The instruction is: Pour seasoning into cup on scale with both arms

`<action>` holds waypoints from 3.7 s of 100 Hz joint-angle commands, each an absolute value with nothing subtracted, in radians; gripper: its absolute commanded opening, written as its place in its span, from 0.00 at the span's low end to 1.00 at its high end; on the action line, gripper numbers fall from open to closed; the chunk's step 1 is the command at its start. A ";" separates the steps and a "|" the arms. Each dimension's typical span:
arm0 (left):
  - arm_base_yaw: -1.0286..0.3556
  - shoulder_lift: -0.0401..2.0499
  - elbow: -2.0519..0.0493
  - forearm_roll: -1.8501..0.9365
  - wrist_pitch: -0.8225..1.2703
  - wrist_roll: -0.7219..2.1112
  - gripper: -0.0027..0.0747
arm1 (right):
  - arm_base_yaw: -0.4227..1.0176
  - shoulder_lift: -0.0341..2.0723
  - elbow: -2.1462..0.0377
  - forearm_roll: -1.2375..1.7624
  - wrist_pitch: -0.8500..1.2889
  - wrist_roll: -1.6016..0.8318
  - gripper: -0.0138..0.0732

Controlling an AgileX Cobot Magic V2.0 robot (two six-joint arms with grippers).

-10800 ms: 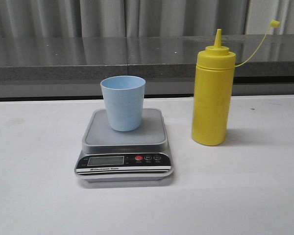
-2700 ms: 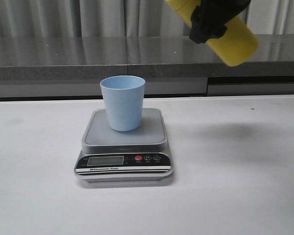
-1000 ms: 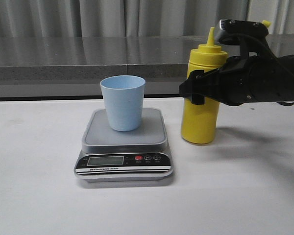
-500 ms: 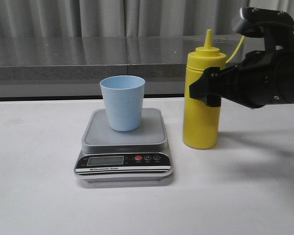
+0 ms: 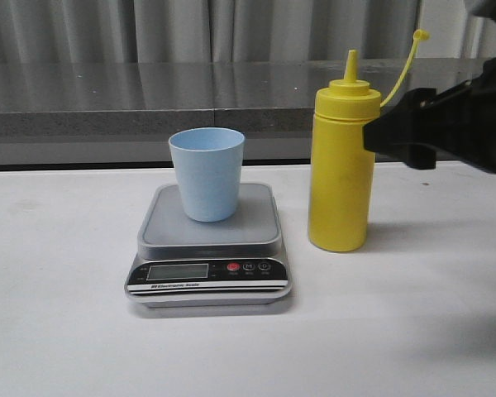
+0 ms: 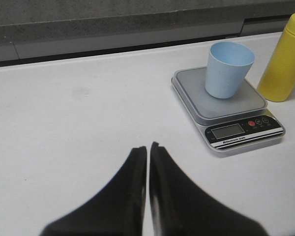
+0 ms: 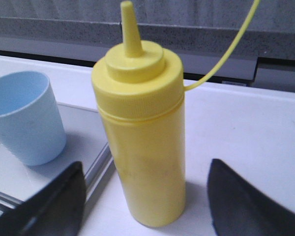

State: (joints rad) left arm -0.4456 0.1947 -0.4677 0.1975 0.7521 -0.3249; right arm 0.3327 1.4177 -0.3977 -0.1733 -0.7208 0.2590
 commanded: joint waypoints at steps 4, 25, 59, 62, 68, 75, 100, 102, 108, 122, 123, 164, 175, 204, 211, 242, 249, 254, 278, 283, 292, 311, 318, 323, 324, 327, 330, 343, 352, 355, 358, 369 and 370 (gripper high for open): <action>-0.442 0.207 -0.492 0.206 0.684 -0.329 0.05 | 0.334 1.308 -0.404 -0.166 -0.743 0.249 0.48; -0.442 0.207 -0.492 0.206 0.684 -0.329 0.05 | 0.334 1.161 -0.402 -0.166 -0.652 0.249 0.08; -0.442 0.207 -0.492 0.206 0.684 -0.329 0.05 | 0.334 0.931 -0.402 -0.166 -0.538 0.249 0.08; -0.442 0.207 -0.492 0.206 0.684 -0.329 0.05 | 0.334 0.911 -0.402 -0.166 -0.500 0.249 0.08; -0.442 0.207 -0.492 0.206 0.684 -0.329 0.05 | 0.334 0.869 -0.402 -0.166 -0.437 0.249 0.08; -0.442 0.207 -0.492 0.206 0.684 -0.329 0.05 | 0.334 0.822 -0.402 -0.166 -0.371 0.249 0.08; -0.442 0.207 -0.492 0.206 0.684 -0.329 0.05 | 0.333 0.668 -0.402 -0.175 -0.216 0.232 0.08; -0.442 0.207 -0.492 0.206 0.684 -0.329 0.05 | 0.333 0.657 -0.402 -0.174 -0.200 0.232 0.08; -0.442 0.207 -0.492 0.206 0.684 -0.329 0.05 | 0.333 0.625 -0.402 -0.171 -0.166 0.233 0.08; -0.442 0.207 -0.492 0.206 0.684 -0.329 0.05 | 0.332 0.577 -0.402 -0.175 -0.141 0.231 0.08; -0.442 0.207 -0.492 0.206 0.684 -0.329 0.05 | 0.332 0.575 -0.402 -0.177 -0.141 0.230 0.08; -0.442 0.207 -0.492 0.206 0.684 -0.329 0.05 | 0.322 0.445 -0.361 -0.209 -0.101 0.207 0.08; -0.442 0.207 -0.492 0.206 0.684 -0.329 0.05 | 0.286 0.397 -0.293 -0.208 -0.104 0.207 0.08; -0.442 0.207 -0.492 0.206 0.684 -0.329 0.05 | 0.169 0.245 -0.113 -0.119 -0.216 0.188 0.08; -0.442 0.207 -0.492 0.206 0.684 -0.329 0.05 | 0.148 0.219 -0.075 -0.085 -0.236 0.151 0.08; -0.442 0.207 -0.492 0.206 0.684 -0.329 0.05 | 0.066 0.112 0.027 -0.023 -0.240 0.054 0.08; -0.442 0.207 -0.492 0.206 0.684 -0.329 0.05 | 0.035 0.078 0.027 -0.043 -0.211 0.071 0.08; -0.442 0.207 -0.492 0.206 0.684 -0.329 0.05 | 0.018 0.051 0.027 -0.058 -0.181 0.086 0.08; -0.442 0.207 -0.492 0.206 0.684 -0.329 0.05 | -0.001 -0.025 0.029 -0.070 -0.090 0.094 0.08; -0.442 0.207 -0.492 0.206 0.684 -0.329 0.05 | -0.001 -0.025 0.029 -0.070 -0.081 0.094 0.08; -0.442 0.207 -0.492 0.206 0.684 -0.329 0.05 | -0.001 -0.025 0.028 -0.070 -0.081 0.094 0.08; -0.442 0.207 -0.492 0.206 0.684 -0.329 0.05 | -0.001 -0.025 0.027 -0.070 -0.082 0.094 0.08; -0.442 0.207 -0.492 0.206 0.684 -0.329 0.05 | -0.001 -0.025 0.027 -0.070 -0.082 0.094 0.08; -0.442 0.207 -0.492 0.206 0.684 -0.329 0.05 | -0.001 -0.025 0.027 -0.070 -0.082 0.094 0.08; -0.442 0.207 -0.492 0.206 0.684 -0.329 0.05 | -0.001 -0.025 0.027 -0.070 -0.082 0.094 0.08; -0.442 0.207 -0.492 0.206 0.684 -0.329 0.05 | -0.001 -0.025 0.027 -0.070 -0.082 0.094 0.08; -0.442 0.207 -0.492 0.206 0.684 -0.329 0.05 | -0.001 -0.025 0.027 -0.070 -0.082 0.094 0.08; -0.442 0.207 -0.492 0.206 0.684 -0.329 0.05 | -0.001 -0.025 0.027 -0.070 -0.082 0.094 0.08; -0.442 0.207 -0.492 0.206 0.684 -0.329 0.05 | -0.001 -0.025 0.027 -0.070 -0.082 0.094 0.08; -0.442 0.207 -0.492 0.206 0.684 -0.329 0.05 | -0.001 -0.025 0.027 -0.070 -0.082 0.094 0.08; -0.442 0.207 -0.492 0.206 0.684 -0.329 0.05 | -0.001 -0.025 0.027 -0.070 -0.082 0.094 0.08; -0.442 0.207 -0.492 0.206 0.684 -0.329 0.05 | -0.001 -0.025 0.027 -0.070 -0.082 0.094 0.08; -0.442 0.207 -0.492 0.206 0.684 -0.329 0.05 | -0.001 -0.025 0.027 -0.070 -0.082 0.094 0.08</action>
